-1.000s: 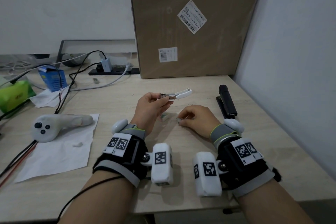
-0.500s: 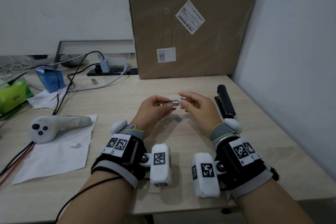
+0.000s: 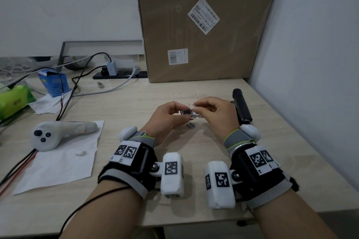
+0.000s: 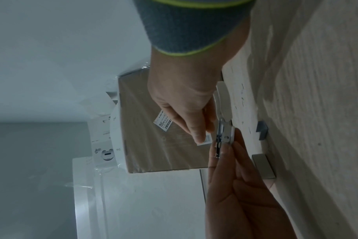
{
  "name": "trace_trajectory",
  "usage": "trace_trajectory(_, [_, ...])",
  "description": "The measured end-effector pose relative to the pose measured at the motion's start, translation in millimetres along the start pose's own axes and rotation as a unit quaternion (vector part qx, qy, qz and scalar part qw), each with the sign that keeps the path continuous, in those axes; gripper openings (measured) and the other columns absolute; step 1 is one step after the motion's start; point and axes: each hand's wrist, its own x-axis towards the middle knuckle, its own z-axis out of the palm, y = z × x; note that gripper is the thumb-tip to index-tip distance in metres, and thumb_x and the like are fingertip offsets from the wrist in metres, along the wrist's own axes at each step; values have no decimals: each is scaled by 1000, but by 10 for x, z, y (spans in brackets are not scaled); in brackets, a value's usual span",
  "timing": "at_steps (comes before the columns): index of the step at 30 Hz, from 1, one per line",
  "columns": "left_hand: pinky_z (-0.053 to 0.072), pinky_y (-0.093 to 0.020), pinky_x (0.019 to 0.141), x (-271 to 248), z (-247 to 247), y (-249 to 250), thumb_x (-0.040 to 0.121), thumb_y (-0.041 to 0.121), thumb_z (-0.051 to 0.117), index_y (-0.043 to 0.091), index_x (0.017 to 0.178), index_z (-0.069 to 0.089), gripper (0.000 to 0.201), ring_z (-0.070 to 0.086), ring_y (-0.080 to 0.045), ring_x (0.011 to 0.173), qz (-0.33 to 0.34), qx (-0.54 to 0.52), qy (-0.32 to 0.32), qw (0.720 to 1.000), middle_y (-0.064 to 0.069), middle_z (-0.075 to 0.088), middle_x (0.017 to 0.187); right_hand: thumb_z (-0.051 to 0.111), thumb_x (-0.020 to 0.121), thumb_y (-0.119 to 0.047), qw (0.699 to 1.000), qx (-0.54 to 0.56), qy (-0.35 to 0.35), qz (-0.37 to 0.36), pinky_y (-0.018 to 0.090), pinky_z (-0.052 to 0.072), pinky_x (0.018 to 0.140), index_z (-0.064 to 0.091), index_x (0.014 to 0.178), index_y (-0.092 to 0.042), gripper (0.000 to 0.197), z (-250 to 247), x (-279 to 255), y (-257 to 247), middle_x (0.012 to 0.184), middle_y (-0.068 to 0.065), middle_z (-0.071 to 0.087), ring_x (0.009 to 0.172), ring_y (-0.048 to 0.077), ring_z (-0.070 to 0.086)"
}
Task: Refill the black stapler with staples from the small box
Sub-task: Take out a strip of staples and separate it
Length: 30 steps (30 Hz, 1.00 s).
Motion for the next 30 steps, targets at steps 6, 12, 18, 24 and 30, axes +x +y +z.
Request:
trace_trajectory(6, [52, -32, 78, -3, 27, 8, 79, -9, 63, 10, 86, 65, 21, 61, -29, 89, 7, -4, -26, 1000, -15, 66, 96, 78, 67, -9, 996, -61, -12, -60, 17, 49, 64, 74, 75, -9, 9, -4, -20, -22, 77, 4, 66, 71, 9, 60])
trace_trajectory(12, [53, -23, 71, 10, 26, 8, 80, -7, 64, 6, 94, 64, 19, 62, -21, 80, 2, -20, -38, 999, -12, 68, 89, 80, 65, -10, 995, -78, -23, -66, 23, 47, 64, 74, 73, -9, 10, 2, -18, -14, 72, 6, 64, 69, 17, 59])
trace_trajectory(18, [49, -25, 70, 5, 26, 15, 80, -9, 62, 6, 94, 65, 21, 60, -24, 82, 1, -16, -41, 999, -14, 67, 91, 79, 65, -9, 995, -79, -26, -61, 19, 45, 62, 74, 72, -8, 9, -1, -16, -29, 70, 3, 62, 67, 14, 57])
trace_trajectory(24, [52, -20, 68, 7, 21, 11, 80, -11, 61, 3, 98, 64, 23, 63, -19, 76, 5, -2, -42, 999, -10, 70, 87, 79, 65, -9, 995, -83, -29, -54, 12, 41, 60, 74, 72, -8, 8, -3, -23, -35, 68, -3, 59, 65, 7, 53])
trace_trajectory(30, [49, -29, 78, 16, 8, -5, 82, -11, 59, 0, 106, 64, 27, 63, -24, 85, 0, -14, -62, 998, -12, 71, 90, 80, 65, -12, 993, -103, -38, -51, 17, 43, 64, 74, 72, -11, 9, -26, -24, -54, 72, 1, 63, 67, 6, 54])
